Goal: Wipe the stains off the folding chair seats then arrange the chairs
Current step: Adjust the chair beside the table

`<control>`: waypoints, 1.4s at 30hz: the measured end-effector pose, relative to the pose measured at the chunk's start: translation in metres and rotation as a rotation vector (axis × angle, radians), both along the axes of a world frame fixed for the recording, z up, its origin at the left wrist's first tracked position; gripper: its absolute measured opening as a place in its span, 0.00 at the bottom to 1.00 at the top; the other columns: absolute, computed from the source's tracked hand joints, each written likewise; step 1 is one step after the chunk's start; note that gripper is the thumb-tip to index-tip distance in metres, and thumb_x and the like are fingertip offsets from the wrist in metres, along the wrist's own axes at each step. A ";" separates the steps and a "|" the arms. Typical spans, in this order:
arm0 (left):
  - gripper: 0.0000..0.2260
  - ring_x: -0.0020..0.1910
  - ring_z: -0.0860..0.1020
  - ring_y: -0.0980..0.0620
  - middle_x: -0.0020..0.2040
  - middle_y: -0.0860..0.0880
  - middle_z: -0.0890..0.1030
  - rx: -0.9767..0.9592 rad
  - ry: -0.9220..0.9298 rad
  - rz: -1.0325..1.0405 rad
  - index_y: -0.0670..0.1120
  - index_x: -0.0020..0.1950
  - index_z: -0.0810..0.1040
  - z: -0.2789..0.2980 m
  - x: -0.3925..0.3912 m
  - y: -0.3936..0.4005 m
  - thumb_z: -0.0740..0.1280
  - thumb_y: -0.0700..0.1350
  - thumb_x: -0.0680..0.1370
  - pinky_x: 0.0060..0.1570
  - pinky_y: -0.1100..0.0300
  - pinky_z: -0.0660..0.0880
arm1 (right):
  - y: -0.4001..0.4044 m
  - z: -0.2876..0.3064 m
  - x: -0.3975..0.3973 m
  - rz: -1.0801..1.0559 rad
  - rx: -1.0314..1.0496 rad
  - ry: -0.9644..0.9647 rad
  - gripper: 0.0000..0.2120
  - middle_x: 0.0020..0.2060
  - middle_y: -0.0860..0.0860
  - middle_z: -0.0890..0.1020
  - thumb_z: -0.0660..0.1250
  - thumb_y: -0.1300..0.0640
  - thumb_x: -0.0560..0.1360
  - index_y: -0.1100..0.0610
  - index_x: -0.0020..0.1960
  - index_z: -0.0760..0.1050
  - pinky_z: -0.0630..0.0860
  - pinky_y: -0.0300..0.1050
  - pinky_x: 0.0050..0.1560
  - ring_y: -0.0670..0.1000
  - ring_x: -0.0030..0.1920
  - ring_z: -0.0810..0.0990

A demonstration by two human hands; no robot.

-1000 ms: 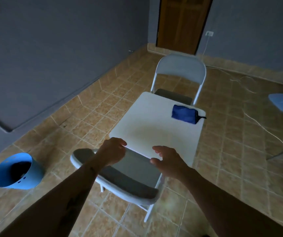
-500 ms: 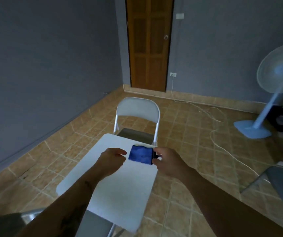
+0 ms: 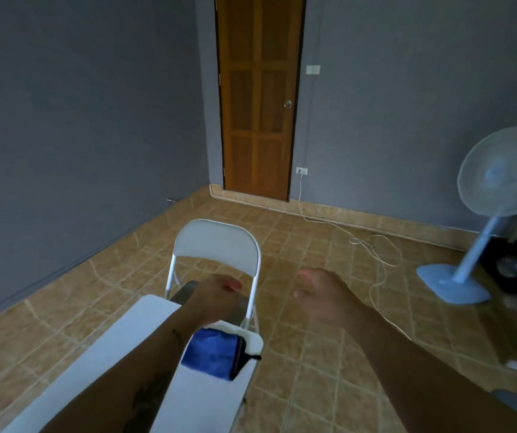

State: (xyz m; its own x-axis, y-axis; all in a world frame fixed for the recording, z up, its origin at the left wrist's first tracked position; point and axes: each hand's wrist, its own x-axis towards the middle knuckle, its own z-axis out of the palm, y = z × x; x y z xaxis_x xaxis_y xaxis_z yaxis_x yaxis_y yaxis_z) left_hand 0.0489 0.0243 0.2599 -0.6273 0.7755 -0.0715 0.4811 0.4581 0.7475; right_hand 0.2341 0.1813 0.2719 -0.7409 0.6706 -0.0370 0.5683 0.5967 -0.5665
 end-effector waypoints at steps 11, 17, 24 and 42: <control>0.16 0.32 0.77 0.53 0.45 0.48 0.80 -0.033 0.081 0.071 0.51 0.62 0.80 0.010 -0.114 0.217 0.61 0.42 0.76 0.27 0.65 0.69 | 0.206 0.022 -0.106 0.044 -0.023 -0.006 0.28 0.72 0.54 0.71 0.68 0.50 0.77 0.52 0.75 0.66 0.72 0.46 0.63 0.55 0.69 0.73; 0.17 0.34 0.77 0.51 0.49 0.44 0.81 -0.094 0.017 0.153 0.50 0.63 0.79 -0.020 -0.146 0.300 0.60 0.41 0.77 0.31 0.64 0.70 | 0.312 0.009 -0.158 0.109 -0.092 -0.024 0.26 0.71 0.54 0.73 0.67 0.52 0.79 0.53 0.75 0.66 0.72 0.43 0.60 0.55 0.67 0.75; 0.21 0.57 0.78 0.45 0.66 0.44 0.76 -0.196 -0.093 0.399 0.46 0.70 0.71 -0.068 -0.167 0.371 0.64 0.43 0.77 0.55 0.58 0.76 | 0.430 -0.004 -0.226 0.276 -0.141 -0.080 0.26 0.70 0.52 0.74 0.67 0.50 0.78 0.52 0.74 0.68 0.73 0.49 0.65 0.54 0.67 0.74; 0.45 0.74 0.63 0.42 0.77 0.41 0.59 -0.193 -0.393 0.851 0.44 0.79 0.51 -0.169 -0.252 0.447 0.73 0.52 0.71 0.68 0.53 0.66 | 0.464 -0.077 -0.468 0.758 -0.213 -0.325 0.27 0.65 0.53 0.77 0.67 0.50 0.77 0.53 0.74 0.67 0.70 0.39 0.57 0.53 0.63 0.77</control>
